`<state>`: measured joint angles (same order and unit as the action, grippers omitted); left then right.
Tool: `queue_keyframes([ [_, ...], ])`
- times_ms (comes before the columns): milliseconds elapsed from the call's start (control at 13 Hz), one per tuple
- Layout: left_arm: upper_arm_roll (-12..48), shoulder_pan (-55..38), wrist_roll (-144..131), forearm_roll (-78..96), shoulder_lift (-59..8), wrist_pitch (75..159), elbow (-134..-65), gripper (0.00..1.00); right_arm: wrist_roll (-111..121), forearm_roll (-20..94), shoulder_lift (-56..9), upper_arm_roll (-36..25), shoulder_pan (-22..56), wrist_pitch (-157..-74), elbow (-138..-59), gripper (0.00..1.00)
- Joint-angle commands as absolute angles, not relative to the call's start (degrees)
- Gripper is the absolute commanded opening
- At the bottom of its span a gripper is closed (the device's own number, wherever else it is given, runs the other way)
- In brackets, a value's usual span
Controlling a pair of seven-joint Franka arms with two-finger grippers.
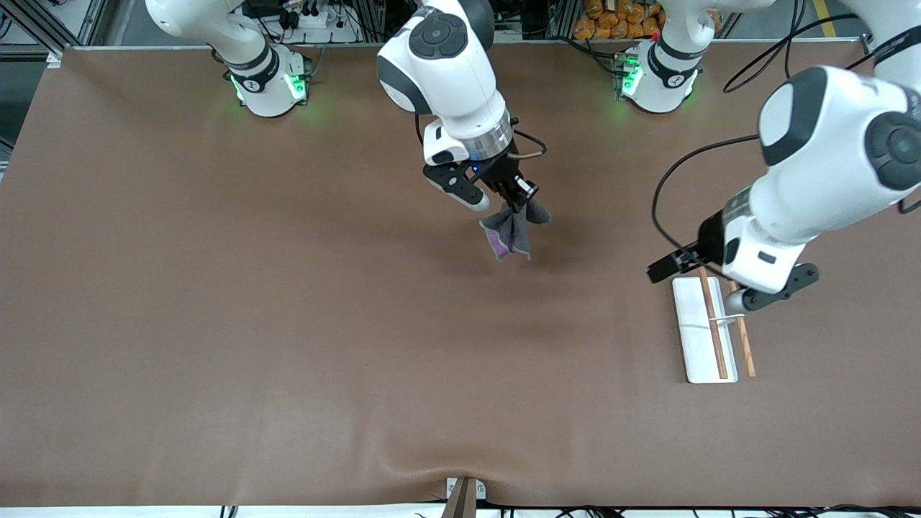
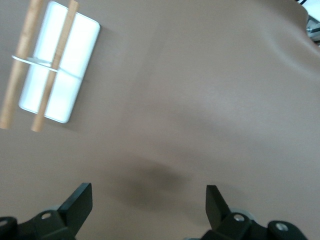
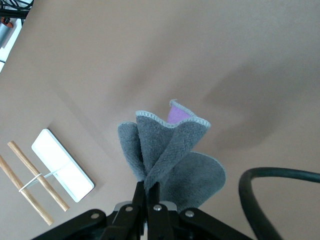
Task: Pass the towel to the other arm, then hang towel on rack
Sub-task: 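Hold the towel up with the right gripper while the left gripper approaches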
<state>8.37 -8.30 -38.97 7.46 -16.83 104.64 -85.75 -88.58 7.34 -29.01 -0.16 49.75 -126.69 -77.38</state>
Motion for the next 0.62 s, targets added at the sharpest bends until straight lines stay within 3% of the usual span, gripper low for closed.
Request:
queue_keyframes([
  [0, 8.4, -11.4, -46.0, 8.3, -20.6, 107.1, -82.5, 1.00, -89.6, 7.9, -30.0, -0.9, 50.5, -126.3, -75.5, 0.00],
  [538, 9.5, -16.4, -54.8, 9.7, -26.5, 106.6, -84.7, 1.00, -89.6, 7.7, -30.0, -0.9, 51.1, -126.2, -75.6, 0.00],
])
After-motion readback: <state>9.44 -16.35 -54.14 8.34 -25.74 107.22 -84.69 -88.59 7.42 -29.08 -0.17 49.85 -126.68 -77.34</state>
